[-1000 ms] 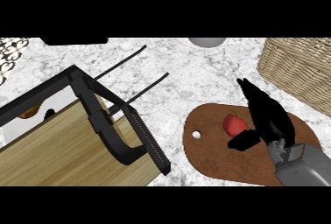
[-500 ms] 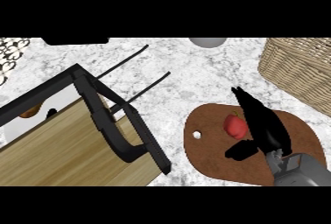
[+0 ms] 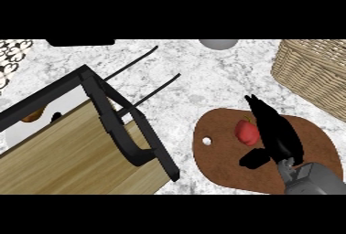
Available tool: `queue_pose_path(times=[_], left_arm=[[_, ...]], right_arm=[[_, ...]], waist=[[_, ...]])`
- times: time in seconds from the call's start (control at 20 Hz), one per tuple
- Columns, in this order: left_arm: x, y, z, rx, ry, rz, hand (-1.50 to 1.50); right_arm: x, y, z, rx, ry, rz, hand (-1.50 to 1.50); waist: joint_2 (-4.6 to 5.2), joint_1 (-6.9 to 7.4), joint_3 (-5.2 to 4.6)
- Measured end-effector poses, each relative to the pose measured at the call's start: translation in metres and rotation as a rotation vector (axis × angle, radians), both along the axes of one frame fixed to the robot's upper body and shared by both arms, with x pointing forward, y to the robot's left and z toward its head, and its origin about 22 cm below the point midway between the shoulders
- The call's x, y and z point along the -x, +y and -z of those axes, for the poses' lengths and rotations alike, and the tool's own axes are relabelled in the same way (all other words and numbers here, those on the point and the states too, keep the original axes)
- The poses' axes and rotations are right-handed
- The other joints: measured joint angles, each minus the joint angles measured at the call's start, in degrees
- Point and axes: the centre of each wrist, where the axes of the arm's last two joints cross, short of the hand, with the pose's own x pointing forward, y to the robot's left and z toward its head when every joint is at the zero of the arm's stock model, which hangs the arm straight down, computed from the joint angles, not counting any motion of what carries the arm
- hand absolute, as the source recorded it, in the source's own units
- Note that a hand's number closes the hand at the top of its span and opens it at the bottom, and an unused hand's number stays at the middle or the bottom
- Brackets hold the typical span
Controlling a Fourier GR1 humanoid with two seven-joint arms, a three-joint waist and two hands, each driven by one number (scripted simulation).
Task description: Pick the bell pepper from the cutting board and place it in the basket
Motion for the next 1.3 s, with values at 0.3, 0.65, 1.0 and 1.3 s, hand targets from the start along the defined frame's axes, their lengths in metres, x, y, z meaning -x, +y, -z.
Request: queue_pose_path(times=[0.3, 0.65, 1.0, 1.3], left_arm=[[-0.003, -0.003, -0.001, 0.000, -0.005, 0.017, 0.00], [-0.005, -0.004, -0.001, 0.000, -0.004, 0.027, 0.00], [-0.006, -0.005, 0.000, -0.005, -0.005, 0.039, 0.00], [-0.012, -0.010, -0.002, -0.012, -0.019, 0.064, 0.00]], right_arm=[[-0.002, -0.001, 0.011, 0.071, 0.033, -0.017, 1.50], [-0.002, 0.004, 0.018, 0.116, 0.042, -0.052, 1.50], [-0.006, 0.019, 0.024, 0.102, 0.056, -0.044, 1.50], [-0.017, 0.080, 0.023, -0.054, 0.053, 0.054, 1.50]], waist=[[0.10, 0.69, -0.09], [-0.20, 0.94, -0.26], [-0.13, 1.18, -0.26], [0.41, 2.50, -0.26]])
